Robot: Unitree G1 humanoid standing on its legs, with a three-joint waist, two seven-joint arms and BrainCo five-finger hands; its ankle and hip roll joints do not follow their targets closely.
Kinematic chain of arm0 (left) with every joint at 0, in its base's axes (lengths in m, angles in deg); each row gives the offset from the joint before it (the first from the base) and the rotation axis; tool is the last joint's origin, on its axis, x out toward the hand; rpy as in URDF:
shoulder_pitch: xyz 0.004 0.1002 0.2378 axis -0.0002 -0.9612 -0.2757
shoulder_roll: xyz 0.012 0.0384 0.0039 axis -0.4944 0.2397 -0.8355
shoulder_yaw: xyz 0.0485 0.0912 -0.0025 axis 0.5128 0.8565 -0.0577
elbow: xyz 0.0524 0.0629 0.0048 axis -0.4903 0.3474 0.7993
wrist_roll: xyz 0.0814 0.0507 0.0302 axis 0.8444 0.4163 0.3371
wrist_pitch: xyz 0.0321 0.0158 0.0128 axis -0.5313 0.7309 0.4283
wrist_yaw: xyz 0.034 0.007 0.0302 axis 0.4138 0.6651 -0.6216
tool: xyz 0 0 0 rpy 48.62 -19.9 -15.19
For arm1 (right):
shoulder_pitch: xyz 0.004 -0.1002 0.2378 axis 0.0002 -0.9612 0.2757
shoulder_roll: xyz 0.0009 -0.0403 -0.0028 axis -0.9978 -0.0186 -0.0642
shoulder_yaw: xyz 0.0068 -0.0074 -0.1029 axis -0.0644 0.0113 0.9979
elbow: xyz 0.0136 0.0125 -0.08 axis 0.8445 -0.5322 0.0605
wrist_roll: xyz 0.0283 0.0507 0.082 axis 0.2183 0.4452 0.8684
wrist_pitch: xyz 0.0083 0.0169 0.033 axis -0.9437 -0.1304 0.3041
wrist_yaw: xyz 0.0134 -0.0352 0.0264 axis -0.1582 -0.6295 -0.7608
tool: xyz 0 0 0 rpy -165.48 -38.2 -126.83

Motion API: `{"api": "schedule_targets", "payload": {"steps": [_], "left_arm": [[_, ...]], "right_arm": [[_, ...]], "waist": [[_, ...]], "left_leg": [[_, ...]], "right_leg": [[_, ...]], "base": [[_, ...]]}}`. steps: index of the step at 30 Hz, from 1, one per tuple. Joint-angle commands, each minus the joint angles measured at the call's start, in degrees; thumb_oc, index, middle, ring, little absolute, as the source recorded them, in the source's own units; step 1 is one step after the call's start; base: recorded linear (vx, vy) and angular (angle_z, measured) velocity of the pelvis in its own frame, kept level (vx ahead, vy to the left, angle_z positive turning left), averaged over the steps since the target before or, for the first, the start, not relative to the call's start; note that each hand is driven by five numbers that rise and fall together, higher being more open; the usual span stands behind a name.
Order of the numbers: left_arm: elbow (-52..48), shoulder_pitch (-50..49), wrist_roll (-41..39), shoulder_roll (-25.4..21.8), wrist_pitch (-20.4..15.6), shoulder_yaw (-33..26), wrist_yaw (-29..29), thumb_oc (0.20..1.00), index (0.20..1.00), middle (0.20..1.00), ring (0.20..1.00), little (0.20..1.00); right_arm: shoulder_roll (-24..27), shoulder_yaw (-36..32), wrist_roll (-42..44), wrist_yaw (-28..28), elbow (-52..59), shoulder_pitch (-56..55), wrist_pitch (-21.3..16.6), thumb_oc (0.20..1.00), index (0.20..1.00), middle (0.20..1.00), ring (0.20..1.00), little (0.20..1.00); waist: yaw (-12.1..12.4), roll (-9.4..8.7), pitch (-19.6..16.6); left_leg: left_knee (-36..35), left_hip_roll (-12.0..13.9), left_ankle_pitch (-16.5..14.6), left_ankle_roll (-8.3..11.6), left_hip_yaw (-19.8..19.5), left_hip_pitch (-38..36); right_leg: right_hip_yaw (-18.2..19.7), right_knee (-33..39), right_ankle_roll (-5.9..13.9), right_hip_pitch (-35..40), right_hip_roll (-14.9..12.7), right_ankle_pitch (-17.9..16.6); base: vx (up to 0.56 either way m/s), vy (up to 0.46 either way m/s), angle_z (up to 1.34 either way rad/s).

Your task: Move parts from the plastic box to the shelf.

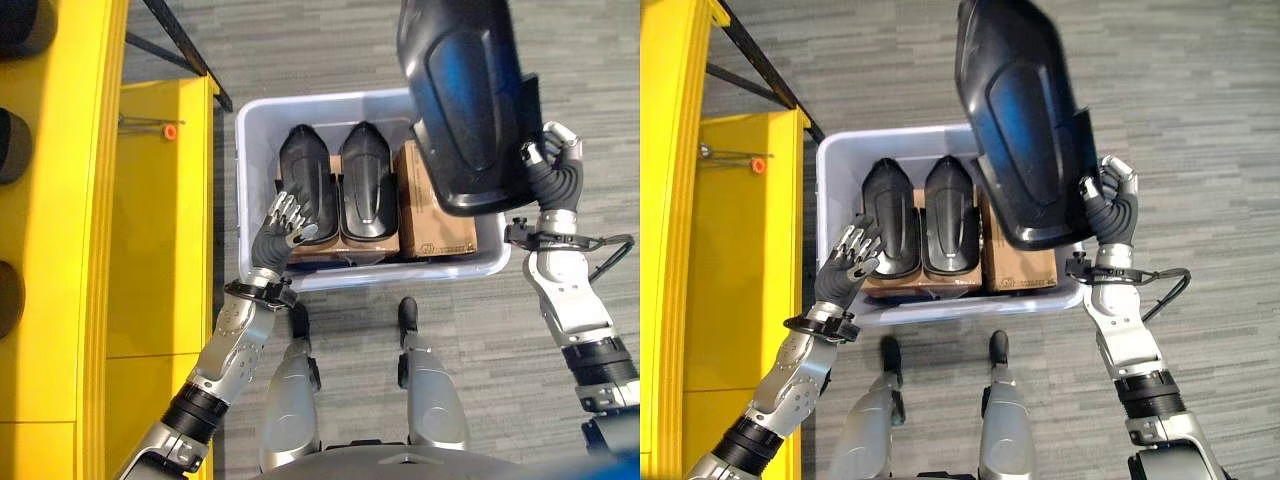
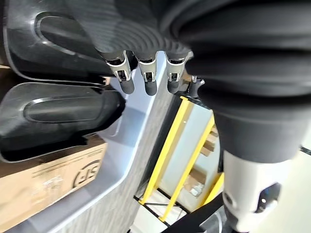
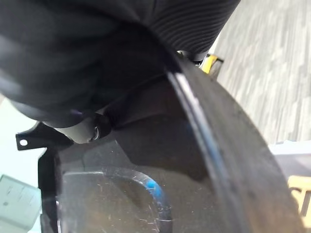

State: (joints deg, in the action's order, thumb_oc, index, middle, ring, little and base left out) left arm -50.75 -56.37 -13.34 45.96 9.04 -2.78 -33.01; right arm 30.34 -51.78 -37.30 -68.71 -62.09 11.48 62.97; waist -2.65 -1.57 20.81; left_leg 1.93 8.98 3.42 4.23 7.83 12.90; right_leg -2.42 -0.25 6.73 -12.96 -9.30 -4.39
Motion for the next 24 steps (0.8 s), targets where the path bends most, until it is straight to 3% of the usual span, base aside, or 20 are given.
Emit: {"api": "schedule_targets", "payload": {"steps": [1, 6, 7, 9, 10, 11, 13, 16, 17, 18, 19, 20, 22, 24], "left_arm": [[0.5, -1.5, -0.2, -1.3, -1.4, -1.7, 2.8, 1.0, 1.0, 1.0, 1.0, 1.0], [2.1, -7.6, 0.9, 0.6, -1.2, -8.3, 2.4, 1.0, 1.0, 1.0, 1.0, 1.0], [2.6, -9.8, 1.5, 1.3, -1.3, -11.2, 1.3, 1.0, 1.0, 1.0, 1.0, 1.0], [2.9, -11.5, 2.2, 2.4, -1.6, -13.1, 1.1, 1.0, 1.0, 1.0, 1.0, 1.0], [5.3, -11.5, 2.6, 3.4, -1.5, -13.0, 0.5, 1.0, 1.0, 1.0, 1.0, 1.0], [6.9, -10.4, 1.7, 4.2, -1.6, -12.4, 0.3, 1.0, 1.0, 1.0, 1.0, 1.0], [6.8, -9.0, 1.4, 4.6, -2.0, -12.0, 0.4, 1.0, 1.0, 1.0, 1.0, 1.0], [6.8, -9.0, 1.4, 4.6, -2.0, -12.0, 0.4, 1.0, 1.0, 1.0, 1.0, 1.0], [6.0, -7.1, 1.7, 5.3, -1.8, -10.3, 0.9, 1.0, 1.0, 1.0, 1.0, 1.0], [5.1, -6.3, 2.9, 5.5, -1.8, -10.0, 0.5, 1.0, 1.0, 1.0, 1.0, 1.0], [5.1, -6.3, 3.0, 5.4, -1.8, -10.0, 0.5, 1.0, 1.0, 1.0, 1.0, 1.0], [4.9, -6.4, 2.9, 6.0, -1.5, -9.7, 0.8, 1.0, 1.0, 1.0, 1.0, 1.0], [5.1, -6.6, 3.3, 6.0, -1.3, -9.4, 1.2, 1.0, 1.0, 1.0, 1.0, 1.0], [5.2, -6.8, 3.4, 6.1, -1.1, -9.2, 1.4, 1.0, 1.0, 1.0, 1.0, 1.0]], "right_arm": [[-0.4, -1.5, 1.5, 4.1, 3.4, -1.5, -6.0, 0.2, 0.2, 0.2, 0.2, 0.2], [-4.7, 3.6, 12.7, 12.7, 7.8, -5.5, -6.5, 0.2, 0.2, 0.2, 0.2, 0.2], [-5.1, 6.0, 13.7, 14.3, 9.8, -3.4, -6.4, 0.2, 0.2, 0.2, 0.2, 0.2], [-5.4, 8.3, 13.4, 14.9, 9.3, 0.1, -6.1, 0.2, 0.2, 0.2, 0.2, 0.2], [-5.2, 9.1, 12.8, 14.1, 8.4, 3.0, -5.9, 0.2, 0.2, 0.2, 0.2, 0.2], [-4.4, 8.7, 12.2, 13.1, 8.2, 4.8, -6.1, 0.2, 0.2, 0.2, 0.2, 0.2], [-4.2, 9.6, 11.2, 12.0, 7.8, 8.2, -5.9, 0.2, 0.2, 0.2, 0.2, 0.2], [-4.2, 9.6, 11.2, 12.0, 7.8, 8.2, -5.9, 0.2, 0.2, 0.2, 0.2, 0.2], [-5.6, 9.8, 13.7, 12.0, 6.9, 8.0, -6.1, 0.2, 0.2, 0.2, 0.2, 0.2], [-6.3, 8.8, 15.5, 12.4, 7.1, 5.8, -5.9, 0.2, 0.2, 0.2, 0.2, 0.2], [-6.3, 8.8, 15.5, 12.4, 7.2, 5.7, -5.9, 0.2, 0.2, 0.2, 0.2, 0.2], [-6.6, 7.5, 16.6, 12.2, 7.9, 3.9, -6.1, 0.2, 0.2, 0.2, 0.2, 0.2], [-6.1, 5.7, 15.9, 11.8, 8.8, 2.0, -6.1, 0.2, 0.2, 0.2, 0.2, 0.2], [-6.3, 5.4, 16.1, 11.8, 9.1, 1.7, -6.0, 0.2, 0.2, 0.2, 0.2, 0.2]], "waist": [[0.1, -0.14, -7.5], [0.6, 0.95, -11.4], [1.7, 1.53, -12.1], [3.2, 2.23, -12.3], [4.5, 2.71, -12.4], [4.7, 2.55, -13.1], [4.8, 1.32, -13.8], [4.7, 1.32, -13.8], [3.3, 0.42, -15.9], [2.1, 0.84, -17.5], [1.9, 0.68, -17.7], [0.9, 1.35, -18.3], [0.6, 2.29, -18.4], [0.7, 2.57, -18.4]], "left_leg": [[1.6, 5.9, -0.6, 3.99, -2.0, -3.1], [0.3, 11.6, 1.6, 5.05, 0.1, -11.3], [0.8, 13.7, 4.0, 5.12, -0.3, -13.0], [0.3, 15.1, 8.3, 5.57, -1.9, -13.2], [-0.6, 14.6, 13.9, 6.36, -3.3, -11.6], [-0.7, 13.3, 17.0, 6.16, -1.7, -8.5], [3.5, 10.3, 13.4, 5.44, -2.6, -8.9], [3.5, 10.3, 13.4, 5.44, -2.6, -8.8], [11.3, 9.2, 7.9, 4.17, -1.8, -13.8], [11.6, 7.6, 4.4, 3.98, -1.6, -17.6], [11.4, 7.3, 4.7, 3.87, -1.8, -17.3], [7.3, 7.1, 2.4, 3.72, 0.7, -18.9], [3.9, 7.9, 1.3, 4.06, 4.5, -19.9], [2.9, 7.7, 0.6, 4.02, 4.9, -20.0]], "right_leg": [[1.0, -5.2, 3.07, -0.9, -1.2, 0.8], [0.8, -14.3, 0.81, 2.1, 3.4, 8.1], [0.1, -18.0, -0.28, 2.6, 5.6, 10.4], [-1.6, -18.6, -1.8, 3.9, 7.4, 11.9], [-4.0, -16.5, -2.62, 5.7, 7.6, 11.8], [-6.8, -13.5, -2.75, 6.7, 6.4, 10.7], [-8.3, -8.0, -3.14, 8.5, 4.7, 7.8], [-8.3, -8.0, -3.15, 8.4, 4.7, 7.8], [-13.3, -4.1, -4.25, 8.5, 3.0, 5.4], [-17.2, -3.4, -3.89, 8.5, 2.1, 4.5], [-17.5, -3.2, -3.86, 8.4, 1.8, 4.3], [-19.6, -4.1, -3.15, 8.2, 0.9, 3.8], [-21.8, -5.0, -2.48, 8.6, -0.7, 3.6], [-22.7, -5.4, -2.13, 8.7, -1.5, 3.4]], "base": [[0.1, -0.085, -0.13], [0.08, -0.148, -0.24], [0.01, -0.305, -0.07], [-0.07, -0.302, -0.01], [-0.17, -0.218, 0.89], [-0.22, -0.24, 2.0], [-0.15, -0.129, 2.18], [-0.08, -0.039, 0.65], [-0.28, -0.046, 0.18], [-0.28, -0.045, 0.18], [-0.12, 0.119, 1.31], [-0.06, 0.125, 1.67], [-0.06, 0.206, 1.09], [-0.03, 0.161, 0.98]]}}
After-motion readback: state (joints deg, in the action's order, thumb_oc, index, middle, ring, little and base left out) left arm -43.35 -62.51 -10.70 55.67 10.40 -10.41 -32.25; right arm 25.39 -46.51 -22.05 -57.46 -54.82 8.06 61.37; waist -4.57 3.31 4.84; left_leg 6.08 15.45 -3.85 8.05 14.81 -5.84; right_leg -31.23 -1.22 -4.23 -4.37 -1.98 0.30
